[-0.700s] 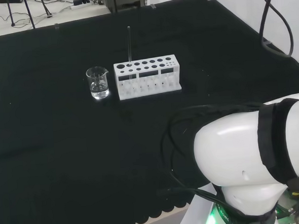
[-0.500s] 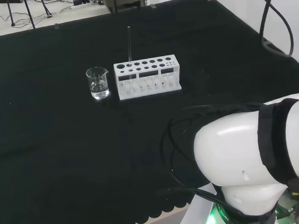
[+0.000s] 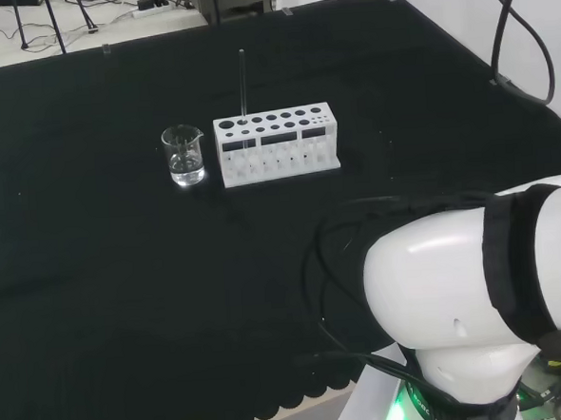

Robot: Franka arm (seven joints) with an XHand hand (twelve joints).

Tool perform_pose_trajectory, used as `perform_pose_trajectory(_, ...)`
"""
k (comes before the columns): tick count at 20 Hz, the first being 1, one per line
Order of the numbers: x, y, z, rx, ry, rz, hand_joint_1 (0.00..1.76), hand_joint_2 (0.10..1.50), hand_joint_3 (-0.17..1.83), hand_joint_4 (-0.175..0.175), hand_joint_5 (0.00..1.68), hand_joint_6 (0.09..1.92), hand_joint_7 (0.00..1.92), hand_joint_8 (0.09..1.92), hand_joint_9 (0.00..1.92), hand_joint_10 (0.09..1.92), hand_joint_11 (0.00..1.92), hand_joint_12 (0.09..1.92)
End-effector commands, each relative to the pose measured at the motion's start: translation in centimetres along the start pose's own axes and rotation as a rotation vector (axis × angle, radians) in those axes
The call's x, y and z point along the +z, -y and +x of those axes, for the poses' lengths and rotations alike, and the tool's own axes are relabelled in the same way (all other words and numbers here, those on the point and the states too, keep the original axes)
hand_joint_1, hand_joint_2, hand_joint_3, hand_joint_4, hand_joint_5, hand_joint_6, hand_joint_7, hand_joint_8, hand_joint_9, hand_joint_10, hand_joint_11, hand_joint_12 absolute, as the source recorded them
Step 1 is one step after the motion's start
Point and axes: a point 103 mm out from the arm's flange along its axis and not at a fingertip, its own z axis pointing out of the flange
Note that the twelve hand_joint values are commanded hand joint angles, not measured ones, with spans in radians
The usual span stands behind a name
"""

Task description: Take the glass rod from the white test tube rack.

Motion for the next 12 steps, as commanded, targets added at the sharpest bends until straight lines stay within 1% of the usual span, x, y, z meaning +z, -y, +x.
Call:
perform_pose_trajectory(1,0.8,-1.2,-0.2,-0.006,0.002,0.014,0.63,0.85,0.57,-0.170,0.00,0.09,0.00,0.24,0.00,0.40,0.00,0.69)
perform_pose_trajectory(8,1.7,-4.7,-0.9,0.003,-0.026,0.027,0.63,0.86,0.56,-0.168,0.02,0.09,0.00,0.31,0.00,0.46,0.00,0.79)
perform_pose_trajectory(12,2.1,-7.2,-0.9,-0.006,-0.021,0.037,0.62,0.86,0.56,-0.168,0.02,0.09,0.00,0.34,0.00,0.48,0.00,0.81)
